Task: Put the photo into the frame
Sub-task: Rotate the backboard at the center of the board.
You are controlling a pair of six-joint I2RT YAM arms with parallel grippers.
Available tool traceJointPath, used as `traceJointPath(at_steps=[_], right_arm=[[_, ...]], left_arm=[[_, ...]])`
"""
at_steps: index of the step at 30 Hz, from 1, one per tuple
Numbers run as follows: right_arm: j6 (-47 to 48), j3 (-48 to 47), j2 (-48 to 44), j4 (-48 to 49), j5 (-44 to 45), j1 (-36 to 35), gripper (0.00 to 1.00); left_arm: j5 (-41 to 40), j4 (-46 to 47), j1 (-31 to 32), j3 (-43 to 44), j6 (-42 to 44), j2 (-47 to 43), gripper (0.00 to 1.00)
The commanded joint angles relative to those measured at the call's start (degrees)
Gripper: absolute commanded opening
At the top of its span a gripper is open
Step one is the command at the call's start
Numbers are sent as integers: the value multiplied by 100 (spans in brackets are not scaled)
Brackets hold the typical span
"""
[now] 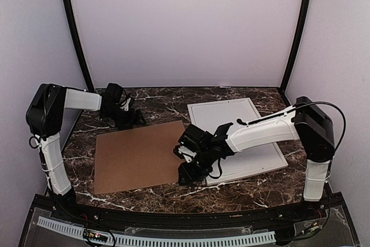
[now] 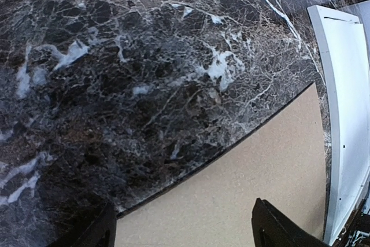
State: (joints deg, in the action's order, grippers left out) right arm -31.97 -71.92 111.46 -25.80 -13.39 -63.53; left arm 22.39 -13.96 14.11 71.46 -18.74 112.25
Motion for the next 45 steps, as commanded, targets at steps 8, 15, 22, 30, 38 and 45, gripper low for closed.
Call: traceJointPath(at_steps=[8, 15, 22, 30, 38, 45], right_arm=[[315, -1526, 1211, -35, 365, 830, 47], [608, -2418, 1505, -518, 402, 1052, 47], [689, -1393, 311, -466, 205, 876, 48], [320, -39, -336, -351, 106, 160, 48], [-56, 661, -421, 17, 123, -184, 47], [-134, 372, -21, -29, 453, -94, 47]], left_arm=[[-355, -444, 13, -1095, -431, -702, 74], [-472, -312, 4, -1689, -704, -1347, 72], [-696, -384, 0, -1810, -726, -1706, 73], [-738, -416, -70, -1591, -619, -1678, 83], [-726, -423, -84, -1487, -511, -1626, 87], [-720, -406, -84, -1664, -494, -1696, 87]])
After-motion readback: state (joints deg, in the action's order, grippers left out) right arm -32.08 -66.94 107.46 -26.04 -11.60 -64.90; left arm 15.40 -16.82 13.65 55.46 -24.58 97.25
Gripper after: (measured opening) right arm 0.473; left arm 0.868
